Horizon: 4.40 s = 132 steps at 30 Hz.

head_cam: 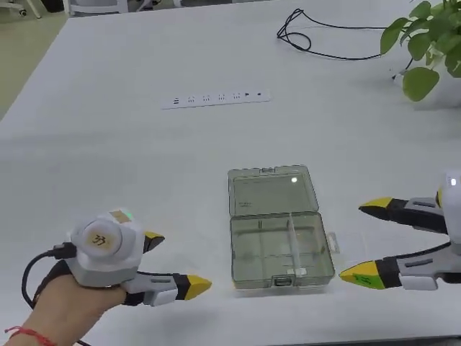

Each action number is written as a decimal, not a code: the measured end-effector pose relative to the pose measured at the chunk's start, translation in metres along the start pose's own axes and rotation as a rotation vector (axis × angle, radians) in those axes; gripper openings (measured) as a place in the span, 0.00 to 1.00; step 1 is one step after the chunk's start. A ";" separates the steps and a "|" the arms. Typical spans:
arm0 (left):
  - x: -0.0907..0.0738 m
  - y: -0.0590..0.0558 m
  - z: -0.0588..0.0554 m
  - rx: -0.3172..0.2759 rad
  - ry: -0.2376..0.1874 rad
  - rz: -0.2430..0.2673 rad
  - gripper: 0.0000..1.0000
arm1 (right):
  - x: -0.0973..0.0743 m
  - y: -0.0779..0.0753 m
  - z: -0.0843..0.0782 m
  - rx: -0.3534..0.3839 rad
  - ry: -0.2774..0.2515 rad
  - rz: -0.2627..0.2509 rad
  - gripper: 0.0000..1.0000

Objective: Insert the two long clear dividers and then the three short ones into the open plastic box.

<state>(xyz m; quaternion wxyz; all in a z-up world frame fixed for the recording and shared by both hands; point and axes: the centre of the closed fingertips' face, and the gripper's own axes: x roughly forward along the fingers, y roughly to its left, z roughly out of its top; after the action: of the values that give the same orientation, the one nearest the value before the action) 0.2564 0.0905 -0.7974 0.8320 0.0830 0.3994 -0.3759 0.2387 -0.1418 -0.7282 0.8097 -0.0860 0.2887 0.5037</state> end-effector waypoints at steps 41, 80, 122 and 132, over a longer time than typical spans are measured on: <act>0.027 0.029 -0.045 0.057 0.373 0.151 0.37 | -0.014 -0.002 -0.021 0.002 -0.048 -0.046 0.76; 0.022 0.024 -0.040 -0.152 0.287 0.083 0.30 | -0.013 0.003 -0.022 0.015 -0.034 -0.063 0.75; -0.003 -0.067 0.098 -0.345 -0.268 -0.198 0.30 | 0.049 0.031 0.090 0.342 -0.169 -0.062 0.33; 0.003 -0.087 0.107 -0.300 -0.276 -0.240 0.30 | 0.069 0.023 0.082 0.471 -0.162 -0.096 0.18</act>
<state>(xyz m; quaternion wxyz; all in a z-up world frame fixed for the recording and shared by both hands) 0.2618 -0.0194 -0.7142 0.8312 -0.1419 0.3403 -0.4162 0.2730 -0.0428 -0.6958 0.8508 0.1323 0.3279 0.3888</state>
